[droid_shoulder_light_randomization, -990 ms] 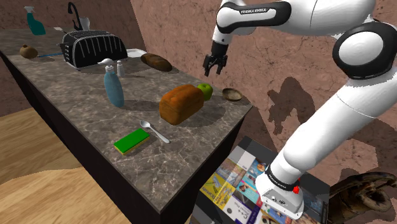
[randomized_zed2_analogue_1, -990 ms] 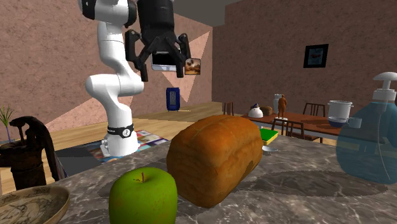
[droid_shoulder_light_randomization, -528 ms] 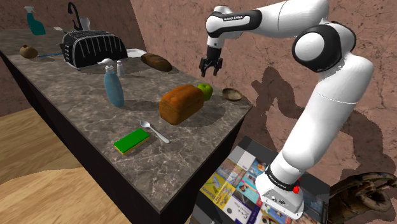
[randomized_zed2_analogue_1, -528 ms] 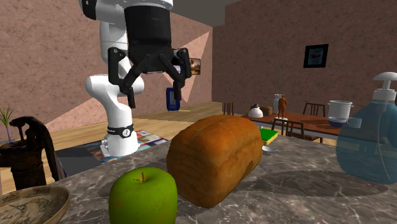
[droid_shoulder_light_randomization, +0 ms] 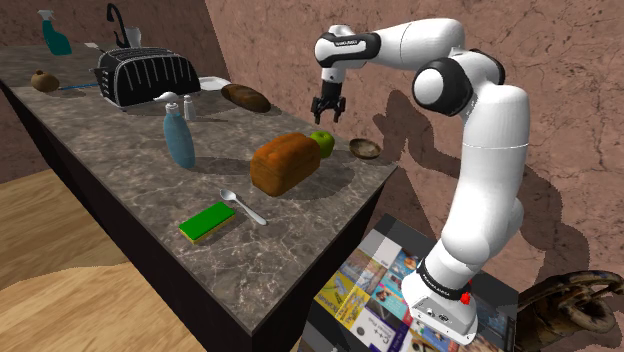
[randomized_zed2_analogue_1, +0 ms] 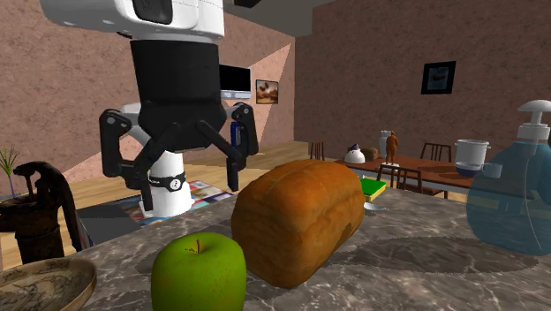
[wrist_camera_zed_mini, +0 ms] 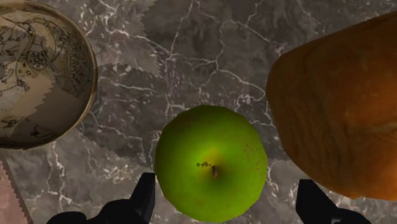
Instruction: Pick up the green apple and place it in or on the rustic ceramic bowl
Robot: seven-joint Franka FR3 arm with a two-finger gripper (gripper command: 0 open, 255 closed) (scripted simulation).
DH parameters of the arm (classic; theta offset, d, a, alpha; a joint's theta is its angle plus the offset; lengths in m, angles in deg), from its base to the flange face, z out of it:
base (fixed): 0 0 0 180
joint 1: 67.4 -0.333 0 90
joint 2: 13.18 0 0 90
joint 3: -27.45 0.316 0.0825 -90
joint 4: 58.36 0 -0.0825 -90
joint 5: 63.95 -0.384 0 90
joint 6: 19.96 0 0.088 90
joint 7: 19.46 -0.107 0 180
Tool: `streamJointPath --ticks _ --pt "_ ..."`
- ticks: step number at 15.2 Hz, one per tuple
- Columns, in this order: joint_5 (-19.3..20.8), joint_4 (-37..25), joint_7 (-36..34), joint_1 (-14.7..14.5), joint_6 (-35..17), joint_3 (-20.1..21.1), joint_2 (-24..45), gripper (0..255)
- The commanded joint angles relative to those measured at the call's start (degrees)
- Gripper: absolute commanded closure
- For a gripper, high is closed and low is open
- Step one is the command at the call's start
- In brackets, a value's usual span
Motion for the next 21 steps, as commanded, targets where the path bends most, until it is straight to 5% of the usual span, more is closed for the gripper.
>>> streamJointPath --ticks 1,6,14,15,21 --pt "-0.1 0.1 0.0 0.2 -0.8 -0.1 0.9 0" --pt "-0.2 4.4 0.2 -0.1 -5.1 0.1 0.9 0" --pt "-0.2 4.4 0.2 -0.1 -5.1 0.1 0.9 0" --pt "-0.2 4.4 0.2 -0.1 -5.1 0.1 0.9 255" --pt "-0.2 4.4 0.2 -0.1 -5.1 0.1 0.9 255"
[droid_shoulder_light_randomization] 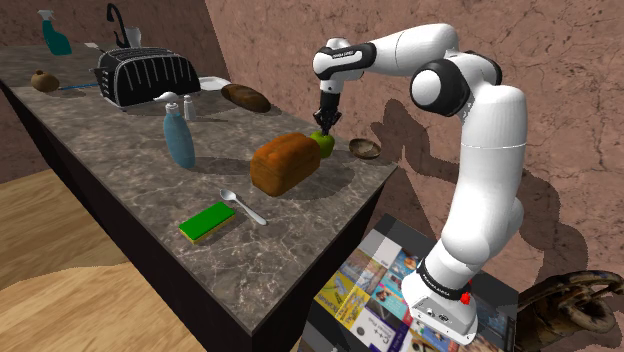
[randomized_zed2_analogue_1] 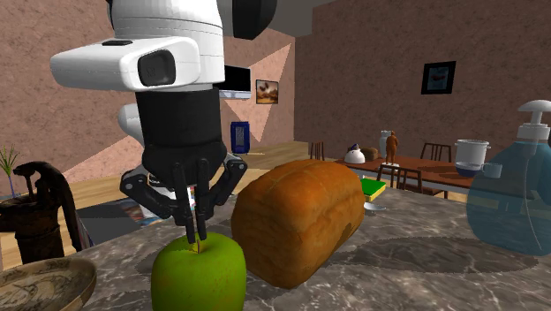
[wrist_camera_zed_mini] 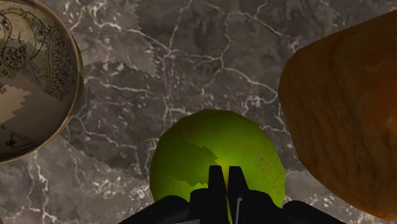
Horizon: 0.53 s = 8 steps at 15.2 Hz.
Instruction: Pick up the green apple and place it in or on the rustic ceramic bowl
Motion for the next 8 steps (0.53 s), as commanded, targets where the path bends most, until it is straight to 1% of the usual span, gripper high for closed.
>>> streamJointPath --ticks 1,3,8 --pt "0.0 0.0 0.0 0.0 0.0 0.0 0.0 255" --pt "0.0 0.0 0.0 0.0 0.0 0.0 0.0 255" --pt "0.2 -2.6 -0.3 0.1 3.4 -0.1 -0.8 255"
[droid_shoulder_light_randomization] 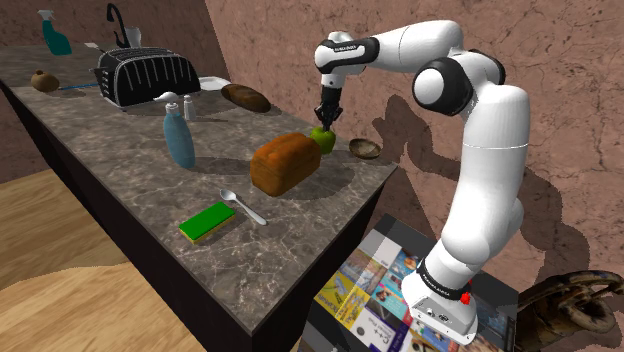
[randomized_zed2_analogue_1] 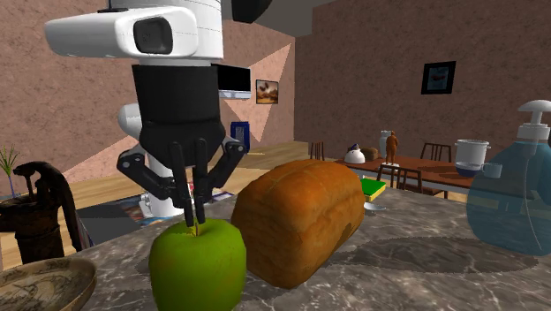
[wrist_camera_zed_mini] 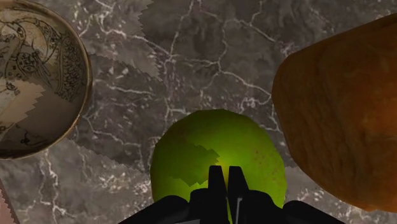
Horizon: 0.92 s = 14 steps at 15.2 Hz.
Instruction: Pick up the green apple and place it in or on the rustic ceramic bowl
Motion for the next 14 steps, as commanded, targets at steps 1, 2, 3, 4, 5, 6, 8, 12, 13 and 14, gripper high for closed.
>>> streamJointPath --ticks 1,2,3,4,5,6,8,12,13,14 --pt "0.0 -1.7 -0.1 0.1 1.6 0.0 0.1 255" --pt "0.1 -2.3 -0.2 0.1 2.3 0.0 0.0 255" --pt "0.1 -2.9 -0.2 0.1 3.0 0.0 -0.1 255" --pt "0.1 -3.6 -0.3 0.1 3.8 -0.1 -0.2 255" --pt "0.1 -4.2 -0.3 0.1 4.5 -0.1 -0.3 255" --pt "0.2 -4.9 -0.4 0.2 5.2 -0.1 -0.4 255" --pt "0.2 -6.3 -0.5 0.2 6.7 -0.1 -0.4 255" --pt "0.2 -9.4 -0.6 0.4 9.8 -0.1 -0.4 255" --pt "0.2 -10.3 -0.7 0.4 10.6 -0.1 -0.4 255" --pt "0.2 -11.2 -0.7 0.4 11.4 -0.1 -0.3 255"
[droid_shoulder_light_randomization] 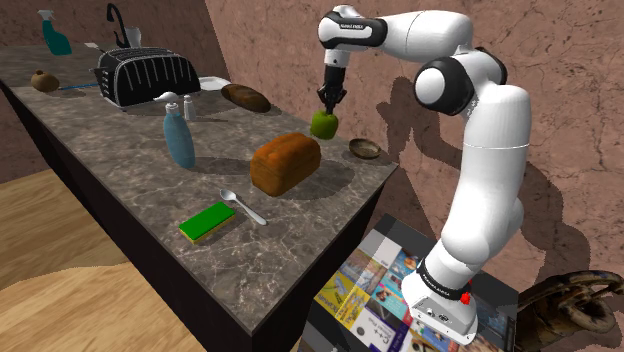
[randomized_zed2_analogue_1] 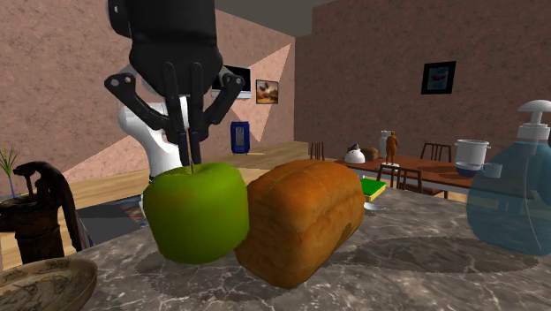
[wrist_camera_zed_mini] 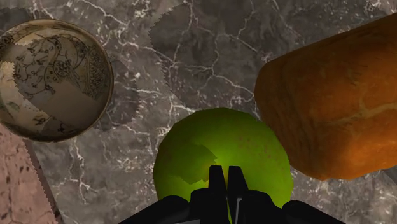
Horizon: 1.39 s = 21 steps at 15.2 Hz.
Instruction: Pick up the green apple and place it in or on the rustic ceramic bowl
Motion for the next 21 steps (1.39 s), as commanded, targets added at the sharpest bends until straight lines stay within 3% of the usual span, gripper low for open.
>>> streamJointPath --ticks 1,5,13,21 --pt "0.0 -1.8 -0.1 0.1 1.7 0.0 0.1 255" --pt "-0.1 -4.7 -0.2 0.2 4.2 0.0 0.5 255" --pt "1.1 -1.5 8.2 5.6 6.8 -3.1 -4.9 255" --pt "1.8 -4.9 18.3 12.5 11.8 -6.8 -6.2 255"
